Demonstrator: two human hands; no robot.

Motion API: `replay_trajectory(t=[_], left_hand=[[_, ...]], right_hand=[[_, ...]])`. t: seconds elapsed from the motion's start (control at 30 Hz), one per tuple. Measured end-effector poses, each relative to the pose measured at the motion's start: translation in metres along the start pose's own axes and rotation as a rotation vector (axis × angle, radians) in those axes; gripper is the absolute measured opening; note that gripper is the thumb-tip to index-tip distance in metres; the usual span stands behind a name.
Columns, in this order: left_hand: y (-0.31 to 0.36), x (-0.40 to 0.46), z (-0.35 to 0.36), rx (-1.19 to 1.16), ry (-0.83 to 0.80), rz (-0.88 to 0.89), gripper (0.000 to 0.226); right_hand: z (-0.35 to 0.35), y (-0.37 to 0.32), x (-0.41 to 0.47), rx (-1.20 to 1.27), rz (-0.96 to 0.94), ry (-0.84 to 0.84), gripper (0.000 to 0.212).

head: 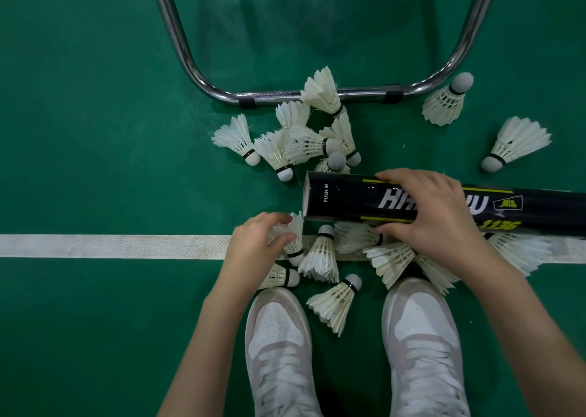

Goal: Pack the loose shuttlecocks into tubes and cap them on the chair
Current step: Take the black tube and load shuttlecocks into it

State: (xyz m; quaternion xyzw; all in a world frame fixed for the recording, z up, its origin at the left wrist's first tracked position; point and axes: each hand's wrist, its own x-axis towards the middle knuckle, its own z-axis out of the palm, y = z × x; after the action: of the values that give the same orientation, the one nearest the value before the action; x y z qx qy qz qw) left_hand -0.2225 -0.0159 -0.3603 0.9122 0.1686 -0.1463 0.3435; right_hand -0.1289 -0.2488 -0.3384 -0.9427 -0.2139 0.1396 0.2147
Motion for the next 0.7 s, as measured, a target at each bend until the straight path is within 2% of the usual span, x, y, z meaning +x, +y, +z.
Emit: replay_trajectory(t=[0.17, 0.3, 0.47, 0.57, 0.7], left_hand=[[0.001, -0.001, 0.005, 0.014, 0.125, -0.088, 0.012], [0.002, -0.003, -0.011, -0.308, 0.256, -0.16, 0.004], [0.011, -0.002, -0.034, -0.626, 0.441, -0.143, 0.013], [0.022, -0.003, -0.039, -0.735, 0.467, -0.123, 0.013], [0.032, -0.005, -0.037, -0.778, 0.417, -0.101, 0.01]], right_hand=[[0.001, -0.001, -0.001, -0.004, -0.006, -0.001, 0.074], [0.001, 0.0, -0.001, -0.011, -0.006, -0.002, 0.074], [0.003, 0.001, -0.001, -0.024, -0.004, -0.006, 0.075], [0.003, 0.001, -0.001, -0.023, -0.004, -0.001, 0.075], [0.003, 0.002, -0.001, -0.028, -0.004, -0.001, 0.075]])
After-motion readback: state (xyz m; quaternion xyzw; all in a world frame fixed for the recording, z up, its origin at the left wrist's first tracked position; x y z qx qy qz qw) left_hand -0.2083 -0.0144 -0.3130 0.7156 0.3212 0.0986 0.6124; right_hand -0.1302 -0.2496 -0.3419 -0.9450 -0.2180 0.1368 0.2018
